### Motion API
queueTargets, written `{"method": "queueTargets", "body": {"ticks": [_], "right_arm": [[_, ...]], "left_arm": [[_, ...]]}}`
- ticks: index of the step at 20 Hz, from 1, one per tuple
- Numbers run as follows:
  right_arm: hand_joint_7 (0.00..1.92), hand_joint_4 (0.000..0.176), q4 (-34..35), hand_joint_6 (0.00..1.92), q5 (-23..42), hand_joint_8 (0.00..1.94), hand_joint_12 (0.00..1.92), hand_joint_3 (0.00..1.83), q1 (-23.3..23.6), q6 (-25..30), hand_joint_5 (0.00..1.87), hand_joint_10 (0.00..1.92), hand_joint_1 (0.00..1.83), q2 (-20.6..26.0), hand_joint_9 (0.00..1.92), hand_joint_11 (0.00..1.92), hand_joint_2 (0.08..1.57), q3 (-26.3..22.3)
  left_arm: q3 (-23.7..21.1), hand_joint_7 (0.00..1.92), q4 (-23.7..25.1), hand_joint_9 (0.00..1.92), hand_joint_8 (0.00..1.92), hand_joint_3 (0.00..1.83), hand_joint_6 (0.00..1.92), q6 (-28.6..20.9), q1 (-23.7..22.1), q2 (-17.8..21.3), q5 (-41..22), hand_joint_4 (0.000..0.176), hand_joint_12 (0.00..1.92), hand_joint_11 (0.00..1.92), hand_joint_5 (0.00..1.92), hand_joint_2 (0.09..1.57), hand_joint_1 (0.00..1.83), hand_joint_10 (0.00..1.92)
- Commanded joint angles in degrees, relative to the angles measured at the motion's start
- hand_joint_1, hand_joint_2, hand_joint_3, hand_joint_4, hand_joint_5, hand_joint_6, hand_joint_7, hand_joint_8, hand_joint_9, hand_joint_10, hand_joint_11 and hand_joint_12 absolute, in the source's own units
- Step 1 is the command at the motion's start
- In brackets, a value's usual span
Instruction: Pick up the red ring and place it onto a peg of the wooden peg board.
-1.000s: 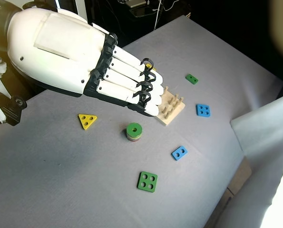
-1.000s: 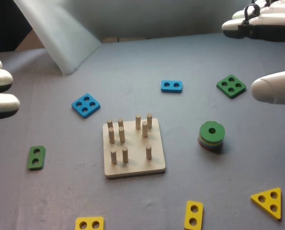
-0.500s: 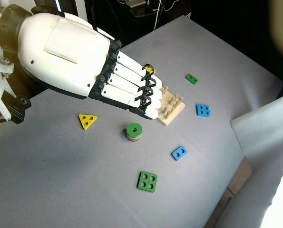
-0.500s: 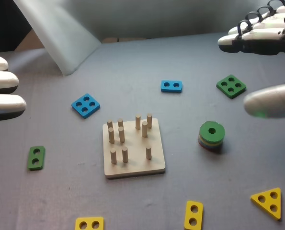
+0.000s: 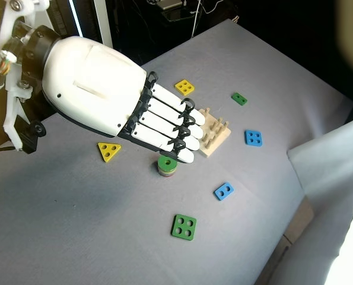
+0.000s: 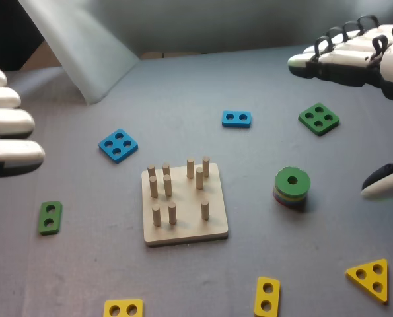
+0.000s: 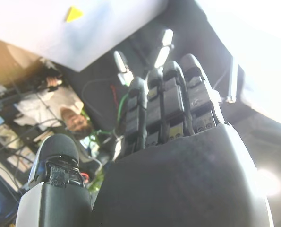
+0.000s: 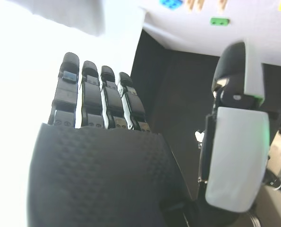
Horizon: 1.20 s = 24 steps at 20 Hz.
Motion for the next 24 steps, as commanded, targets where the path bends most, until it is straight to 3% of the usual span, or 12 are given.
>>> {"method": "queueTargets", "body": {"ticks": [1, 3, 9, 18, 24], "right_arm": [[0.00, 0.000, -0.2, 0.00, 3.5, 0.00, 0.00, 0.00, 0.6, 0.1, 0.00, 0.00, 0.94, -0.2, 0.00, 0.00, 0.79, -0.1], [0.00, 0.000, -0.1, 0.00, 2.5, 0.00, 0.00, 0.01, 0.5, 0.1, 0.00, 0.00, 0.86, -0.8, 0.00, 0.00, 0.87, -0.1], [0.00, 0.000, -0.1, 0.00, -0.7, 0.00, 0.00, 0.00, -1.2, 0.3, 0.00, 0.00, 0.84, -4.6, 0.00, 0.00, 0.83, 1.3], [0.00, 0.000, -0.1, 0.00, -0.2, 0.00, 0.00, 0.00, -3.9, 0.4, 0.00, 0.00, 0.86, -12.9, 0.00, 0.00, 0.80, 8.7], [0.00, 0.000, -0.1, 0.00, 0.5, 0.00, 0.00, 0.01, -6.2, 0.4, 0.00, 0.00, 0.98, -16.2, 0.00, 0.00, 0.84, 12.9]], "left_arm": [[0.2, 0.23, -4.7, 0.18, 0.00, 0.00, 0.00, 0.2, -0.8, 0.1, -1.5, 0.000, 0.40, 0.00, 0.26, 1.26, 0.00, 0.00], [0.2, 0.23, -4.7, 0.18, 0.00, 0.00, 0.00, 0.1, -0.8, 0.2, -1.5, 0.000, 0.39, 0.00, 0.26, 1.26, 0.00, 0.00], [0.0, 0.24, -4.7, 0.20, 0.00, 0.00, 0.00, -0.3, -0.8, 0.3, -1.2, 0.000, 0.44, 0.00, 0.27, 1.27, 0.00, 0.00], [0.9, 0.24, -4.8, 0.19, 0.00, 0.00, 0.00, -0.5, -0.8, 0.3, -0.4, 0.000, 0.42, 0.00, 0.27, 1.27, 0.00, 0.00], [0.8, 0.25, -4.8, 0.20, 0.00, 0.00, 0.00, -0.6, -0.8, 0.3, -0.2, 0.000, 0.34, 0.00, 0.27, 1.29, 0.00, 0.00]]}}
